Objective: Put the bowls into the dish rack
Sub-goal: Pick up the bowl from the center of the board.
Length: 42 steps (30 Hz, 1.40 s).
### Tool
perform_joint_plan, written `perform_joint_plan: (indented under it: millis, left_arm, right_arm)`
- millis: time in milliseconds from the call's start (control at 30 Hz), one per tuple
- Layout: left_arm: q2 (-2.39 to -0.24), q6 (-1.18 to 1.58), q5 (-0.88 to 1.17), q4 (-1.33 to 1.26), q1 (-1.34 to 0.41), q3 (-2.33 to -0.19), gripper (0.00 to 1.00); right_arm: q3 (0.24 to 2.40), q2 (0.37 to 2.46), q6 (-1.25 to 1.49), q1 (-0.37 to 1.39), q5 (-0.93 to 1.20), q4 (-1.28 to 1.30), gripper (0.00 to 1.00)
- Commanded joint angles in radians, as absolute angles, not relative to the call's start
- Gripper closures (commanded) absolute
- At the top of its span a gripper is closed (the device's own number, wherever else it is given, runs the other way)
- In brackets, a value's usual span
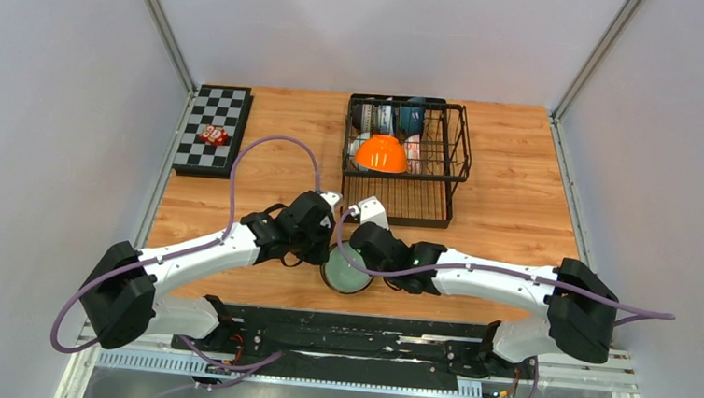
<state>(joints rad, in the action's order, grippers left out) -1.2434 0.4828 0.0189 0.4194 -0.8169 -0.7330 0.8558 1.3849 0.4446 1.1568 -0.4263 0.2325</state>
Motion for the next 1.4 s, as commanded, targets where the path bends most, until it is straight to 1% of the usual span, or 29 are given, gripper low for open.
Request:
perform_joint_plan:
  millis: [0,67,167,233,400,500,700,1133,1233,1367]
  left_arm:
    - [-1.255,0.484,0.028,0.393,-0.829,-0.712,0.93]
    - [-1.247,0.485,0.026,0.396,-0.830,-0.720,0.87]
    - [-1.231,0.484,0.021,0.402,-0.830,-0.734,0.73]
    - [-1.221,0.485,0.017,0.406,-0.830,-0.745,0.66]
    - [-1.191,0.482,0.007,0.421,-0.830,-0.770,0.57]
    - [-1.180,0.476,0.002,0.437,-0.830,-0.786,0.53]
    - [-1.151,0.482,0.004,0.441,-0.830,-0.796,0.50]
    - [-1.131,0.540,0.141,0.337,-0.830,-0.762,0.50]
    - [-1.123,0.558,0.162,0.312,-0.830,-0.750,0.51]
    - [-1.113,0.574,0.176,0.299,-0.830,-0.741,0.59]
  right_arm:
    - [0.889,1.376,0.388,1.168,-0.380,0.301,0.97]
    - [0.896,1.365,0.382,1.168,-0.385,0.303,0.97]
    - [0.906,1.349,0.374,1.170,-0.399,0.312,0.97]
    - [0.914,1.339,0.366,1.169,-0.410,0.318,0.97]
    - [0.933,1.306,0.352,1.170,-0.434,0.337,0.97]
    - [0.939,1.280,0.344,1.170,-0.445,0.342,0.97]
    - [0.949,1.232,0.338,1.170,-0.461,0.352,0.97]
    - [0.972,1.149,0.351,1.170,-0.431,0.323,0.97]
    - [0.977,1.140,0.353,1.170,-0.427,0.315,0.97]
    - [0.984,1.132,0.351,1.175,-0.435,0.313,0.97]
